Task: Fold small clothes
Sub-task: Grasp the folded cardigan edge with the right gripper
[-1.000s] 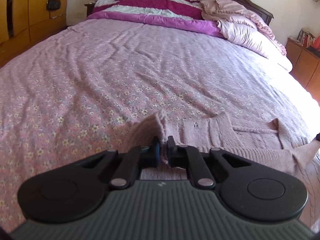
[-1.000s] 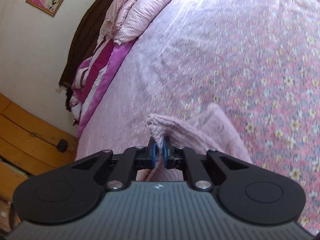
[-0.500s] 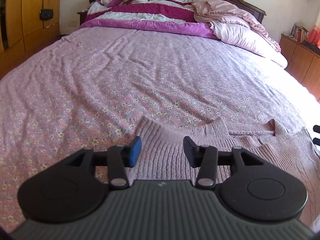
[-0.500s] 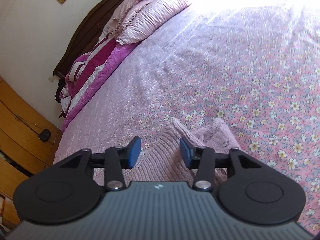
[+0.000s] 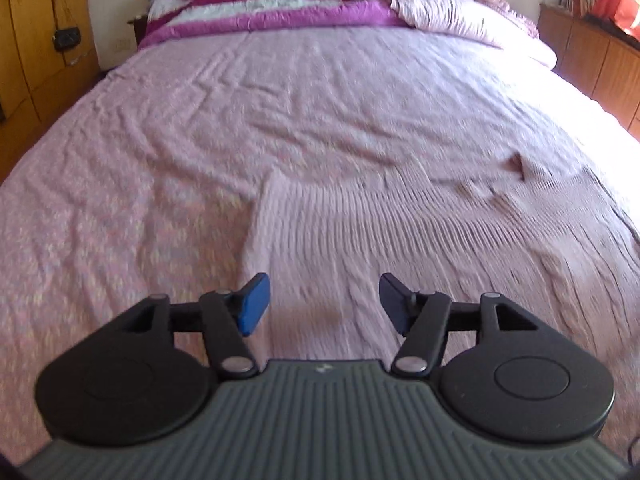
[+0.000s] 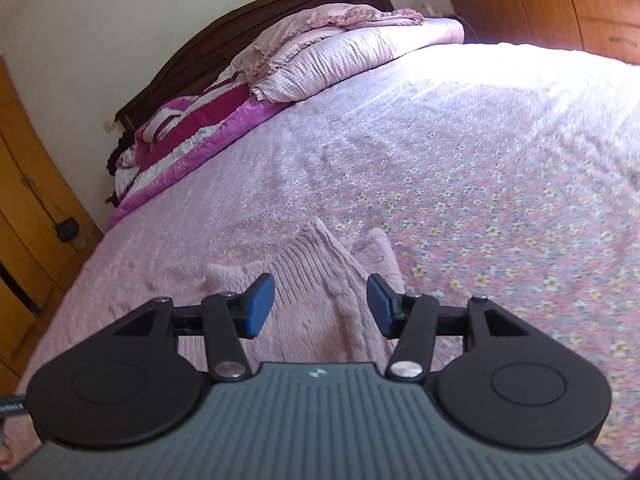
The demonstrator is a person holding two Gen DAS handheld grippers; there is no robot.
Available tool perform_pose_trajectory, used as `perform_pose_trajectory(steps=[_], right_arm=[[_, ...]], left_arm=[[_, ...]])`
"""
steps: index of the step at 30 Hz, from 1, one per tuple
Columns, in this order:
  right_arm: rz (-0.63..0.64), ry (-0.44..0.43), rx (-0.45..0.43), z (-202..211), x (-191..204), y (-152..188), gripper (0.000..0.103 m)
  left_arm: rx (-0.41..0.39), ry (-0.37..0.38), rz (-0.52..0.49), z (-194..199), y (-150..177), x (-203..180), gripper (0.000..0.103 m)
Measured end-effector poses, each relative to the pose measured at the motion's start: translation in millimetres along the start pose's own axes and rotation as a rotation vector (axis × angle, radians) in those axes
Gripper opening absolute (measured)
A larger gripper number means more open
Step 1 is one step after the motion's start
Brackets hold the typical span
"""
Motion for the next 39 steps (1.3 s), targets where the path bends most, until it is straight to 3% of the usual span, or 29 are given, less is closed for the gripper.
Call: perform_pose_trajectory(steps=[3, 7, 21, 31, 39], right_arm=[[0.033, -0.012, 0.024, 13.0, -0.8, 9.3, 0.061], [-0.009, -0.034, 0.054, 22.4, -11.2, 21.9, 0.071], [-0.119, -0.114, 0.153, 26.2, -41.4, 46.4, 0.080], [-0.217, -0.201, 0.059, 31.0, -53.1, 59.7, 0.081], [-0.273, -0.253, 0.086, 12.5, -51.0, 52.7, 0.082]], left_arm=[[0.022, 0.006, 0.021, 7.9, 13.7, -4.7, 0.062], [0.027, -0.004, 0.038, 16.9, 29.9, -12.3, 0.065], [0.052, -0.053, 0.105, 49.5, 63.1, -20.6, 0.066], [0.099, -0.123, 0.129, 60.7, 74.8, -14.6, 0.066], [0.151, -0.168, 0.146, 55.8, 84.7, -13.4, 0.066]])
Point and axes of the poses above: each gripper's, at about its wrist camera, not at the fingertips, and z roughly against the way its jaws point, x to its left, y to its underside, the point moved 8 cm from there along -z, roughly the way its jaws point, and after that the axes turned 5 degrees about -y, right-handed, at the moved point
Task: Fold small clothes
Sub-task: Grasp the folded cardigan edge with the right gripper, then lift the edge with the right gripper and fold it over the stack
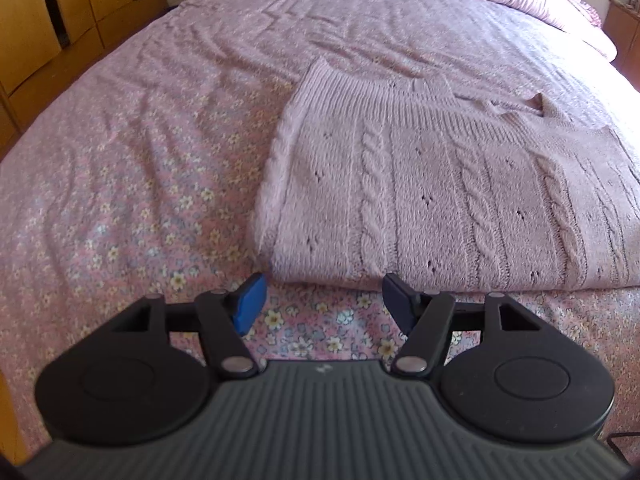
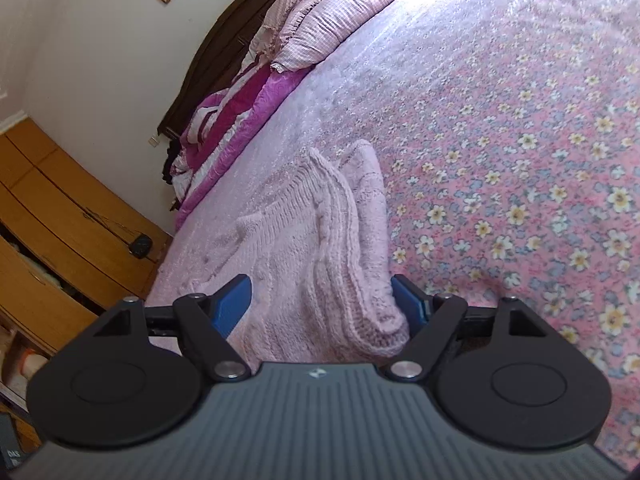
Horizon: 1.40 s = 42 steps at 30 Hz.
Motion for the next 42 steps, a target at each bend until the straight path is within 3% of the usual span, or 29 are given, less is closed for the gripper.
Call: perform_pose_trajectory(steps=[11, 17, 20, 22, 25, 29, 37, 42], right_arm=[[-0.026, -0.026, -0.045, -19.5, 5.4, -4.7, 0.083], [-0.005, 0.009, -0.072, -38.2, 10.1, -9.4, 0.081], [-0.010, 0.032, -0.093, -45.2, 10.1, -9.8, 0.072], [-0.053, 0.017, -0.106, -44.1, 6.1, -9.0, 0.053], [-0.141, -0.003, -0.131, -42.6, -5.1, -6.5, 0.035], [-0.185, -0.051, -0.139, -40.8, -4.0, -8.0, 0.033], [-0.148, -0.100, -0.143, -34.3, 30.7, -10.9, 0.032], [-0.147, -0.127, -0.137, -33.1, 53.4, -8.2, 0.032]], left_arm=[[-0.010, -0.025, 0.026, 0.6, -7.4, 4.4, 0.066], [0.018, -0.033, 0.061, -7.6, -9.1, 11.5, 0.066], [0.011, -0.036, 0.061, -7.7, -11.9, 15.0, 0.066], [0.016, -0.033, 0.058, -8.4, -13.2, 16.9, 0.066], [0.027, -0.028, 0.047, -11.0, -13.4, 18.7, 0.066], [0.032, -0.020, 0.035, -11.9, -13.2, 20.7, 0.066], [0.012, -0.031, -0.014, -10.4, -25.9, 31.0, 0.066], [0.042, 0.042, 0.041, -13.9, -29.5, 41.2, 0.066]])
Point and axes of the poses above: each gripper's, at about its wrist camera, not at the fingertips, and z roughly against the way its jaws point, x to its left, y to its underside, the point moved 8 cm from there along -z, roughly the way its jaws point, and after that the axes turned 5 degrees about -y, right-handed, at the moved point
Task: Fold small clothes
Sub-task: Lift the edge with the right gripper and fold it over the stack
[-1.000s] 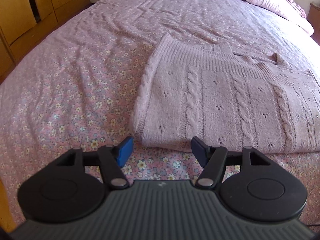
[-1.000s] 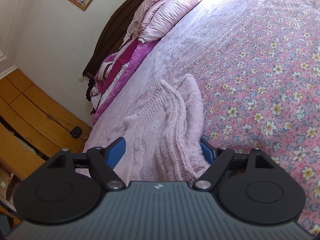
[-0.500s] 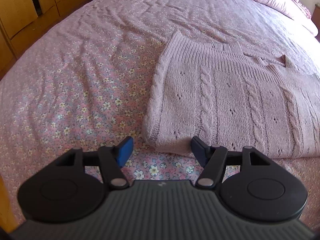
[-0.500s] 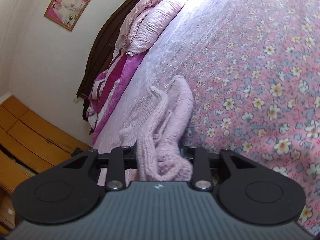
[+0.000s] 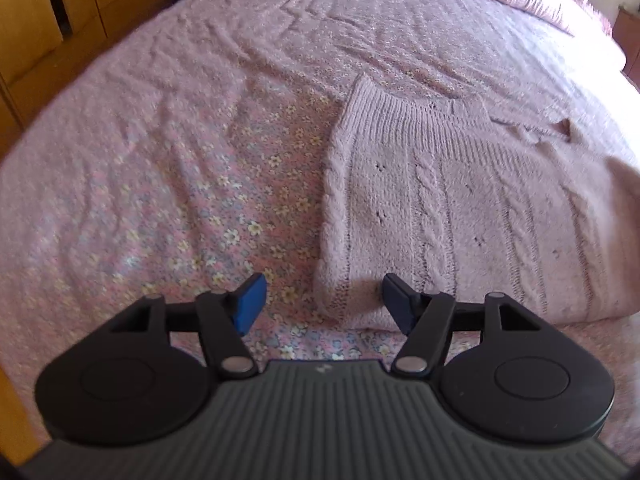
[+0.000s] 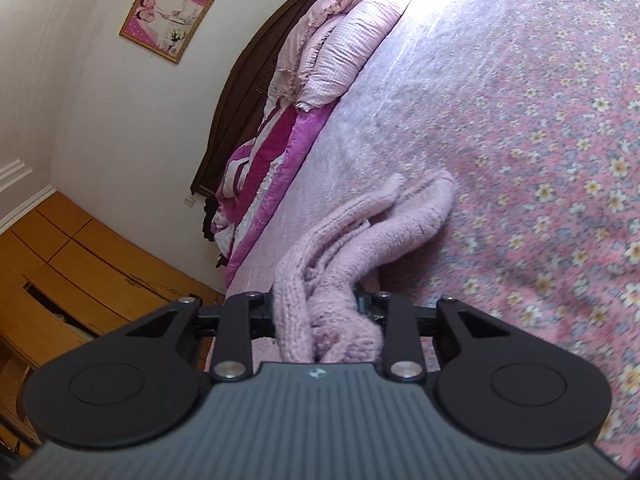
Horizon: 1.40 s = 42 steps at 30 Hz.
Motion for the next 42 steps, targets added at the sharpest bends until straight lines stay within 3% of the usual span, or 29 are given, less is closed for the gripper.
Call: perform_pose_trajectory(steps=[4, 12, 26, 42], right_arm=[[0.017, 0.003, -0.007, 1.3, 14.3, 6.8, 0.032], [0.003, -0.005, -0.006, -1.5, 32.0, 16.6, 0.031], [0.069, -0.074, 0.055, -14.1, 96.4, 41.5, 0.031], [0.115, -0.088, 0.075, -28.0, 129.6, 47.5, 0.031]], left_arm=[[0.038, 0.069, 0.047, -4.3, -1.1, 7.0, 0.066], [0.015, 0.051, 0.017, -10.3, -7.9, 19.3, 0.066], [-0.023, 0.044, -0.029, -8.9, -10.1, 25.8, 0.066], [-0.028, 0.047, -0.026, -15.1, -18.1, 30.6, 0.066]])
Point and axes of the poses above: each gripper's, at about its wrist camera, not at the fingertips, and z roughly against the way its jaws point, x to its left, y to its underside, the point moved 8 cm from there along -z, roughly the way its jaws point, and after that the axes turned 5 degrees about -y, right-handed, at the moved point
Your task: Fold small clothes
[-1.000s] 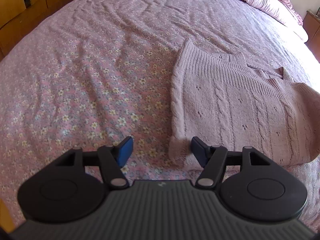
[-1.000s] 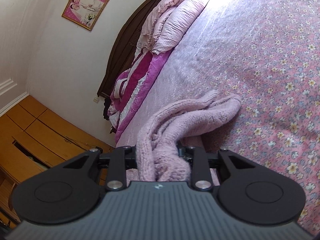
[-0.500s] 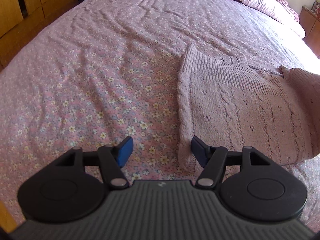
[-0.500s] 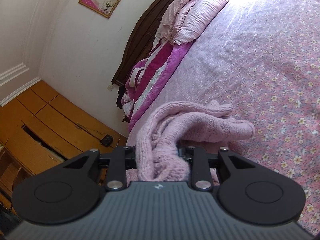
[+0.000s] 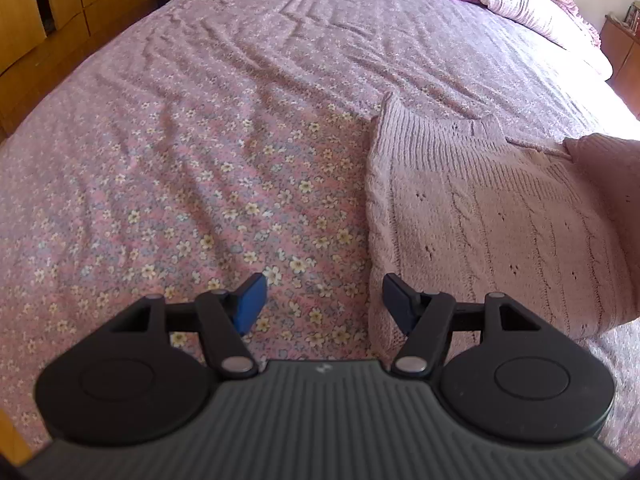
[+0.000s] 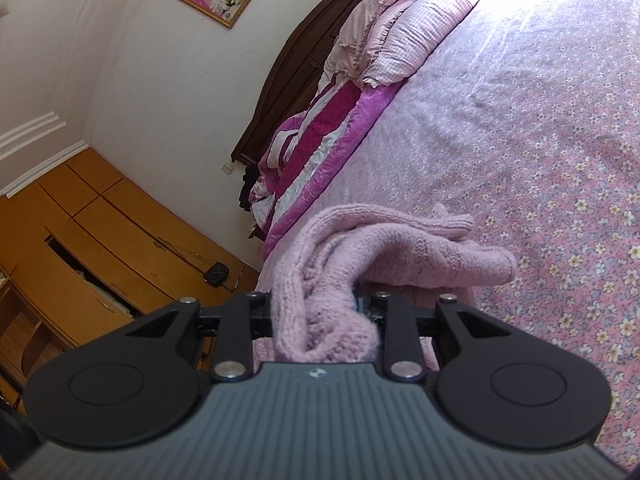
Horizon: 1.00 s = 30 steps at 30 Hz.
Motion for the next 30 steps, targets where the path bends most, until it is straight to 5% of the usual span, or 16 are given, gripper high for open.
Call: perform_pose_trajectory(steps=[17, 30], right_arm=[[0.123, -0.078, 0.168, -76.9, 74.2, 82.1, 0.031], [0.270, 0.014, 0.356, -122.2, 65.6, 171.4, 0.032]], left_arm=[[-0.034, -0.013, 0.054, 7.5, 6.3, 23.3, 0.066], [-0.031, -0.010, 0.090, 4.2, 9.7, 34.7, 0.066]])
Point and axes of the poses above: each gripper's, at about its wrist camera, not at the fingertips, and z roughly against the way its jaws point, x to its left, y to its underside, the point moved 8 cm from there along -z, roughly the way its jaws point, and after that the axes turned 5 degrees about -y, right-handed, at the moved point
